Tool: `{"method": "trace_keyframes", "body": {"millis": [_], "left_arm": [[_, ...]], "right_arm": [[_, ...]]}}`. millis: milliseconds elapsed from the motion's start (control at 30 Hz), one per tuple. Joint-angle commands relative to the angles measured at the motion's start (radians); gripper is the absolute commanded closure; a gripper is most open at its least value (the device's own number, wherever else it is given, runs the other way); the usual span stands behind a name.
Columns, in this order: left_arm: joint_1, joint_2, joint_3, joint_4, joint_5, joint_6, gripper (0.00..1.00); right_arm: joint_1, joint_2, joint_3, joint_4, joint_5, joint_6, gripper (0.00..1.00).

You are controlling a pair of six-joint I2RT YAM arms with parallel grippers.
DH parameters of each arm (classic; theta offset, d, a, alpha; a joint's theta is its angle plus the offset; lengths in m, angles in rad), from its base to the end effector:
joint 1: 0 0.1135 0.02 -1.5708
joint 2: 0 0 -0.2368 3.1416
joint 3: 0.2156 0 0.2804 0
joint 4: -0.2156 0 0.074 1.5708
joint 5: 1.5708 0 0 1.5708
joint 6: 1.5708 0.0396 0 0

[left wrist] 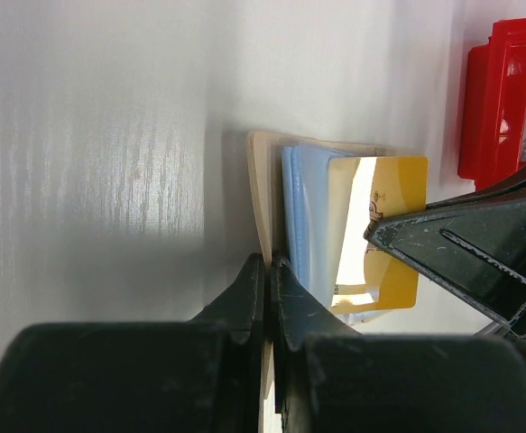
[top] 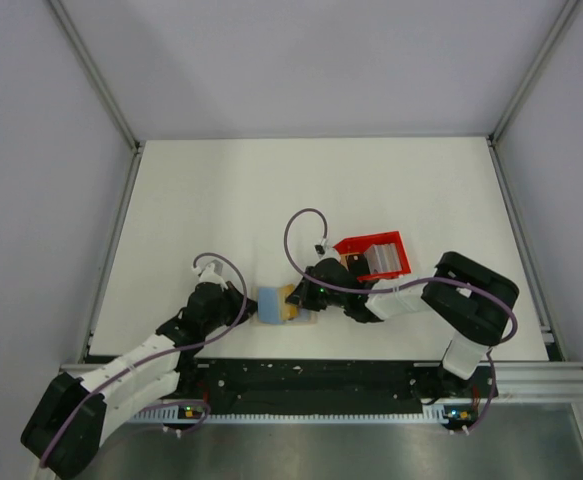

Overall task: Put the credit cards into the card holder
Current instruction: Insert the credit card into the card holder.

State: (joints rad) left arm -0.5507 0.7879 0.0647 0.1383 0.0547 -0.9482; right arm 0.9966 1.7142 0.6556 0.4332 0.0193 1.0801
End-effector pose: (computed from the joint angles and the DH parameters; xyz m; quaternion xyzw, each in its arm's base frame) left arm 0.1631 -0.1027 0.0824 -0.1612 0.8658 -0.3399 0.3299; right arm 0.1812 0.2787 0.0720 0.0416 0.8893 0.3879 0.2385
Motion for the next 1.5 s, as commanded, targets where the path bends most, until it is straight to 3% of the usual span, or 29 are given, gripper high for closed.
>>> {"method": "trace_keyframes", "body": {"millis": [0, 433, 667, 1000, 1067, 1267, 1467], "left_arm": [[-0.002, -0.009, -0.023, 0.026, 0.000, 0.006, 1.00], [-0.002, -0.016, -0.023, 0.012, -0.006, 0.011, 1.00], [-0.003, -0.015, -0.028, 0.027, -0.006, -0.001, 1.00], [-0.003, -0.035, -0.048, 0.040, -0.004, -0.017, 1.00], [-0.003, -0.041, -0.049, 0.035, -0.009, -0.017, 1.00], [-0.002, -0.042, -0.043, 0.029, -0.009, -0.012, 1.00], [0.000, -0.042, -0.036, 0.026, -0.009, -0.003, 1.00]], "right_arm": [[-0.009, -0.004, 0.006, -0.108, 0.107, -0.065, 1.00], [-0.012, 0.018, 0.084, -0.197, 0.036, -0.160, 1.00], [0.017, 0.051, 0.018, -0.037, -0.050, 0.055, 1.00], [0.068, 0.087, 0.044, -0.083, -0.024, 0.145, 1.00], [0.070, 0.078, 0.050, -0.114, -0.024, 0.126, 0.93], [0.068, -0.031, 0.085, -0.292, 0.137, 0.003, 0.57], [0.069, -0.070, 0.127, -0.381, 0.183, -0.065, 0.51]]}}
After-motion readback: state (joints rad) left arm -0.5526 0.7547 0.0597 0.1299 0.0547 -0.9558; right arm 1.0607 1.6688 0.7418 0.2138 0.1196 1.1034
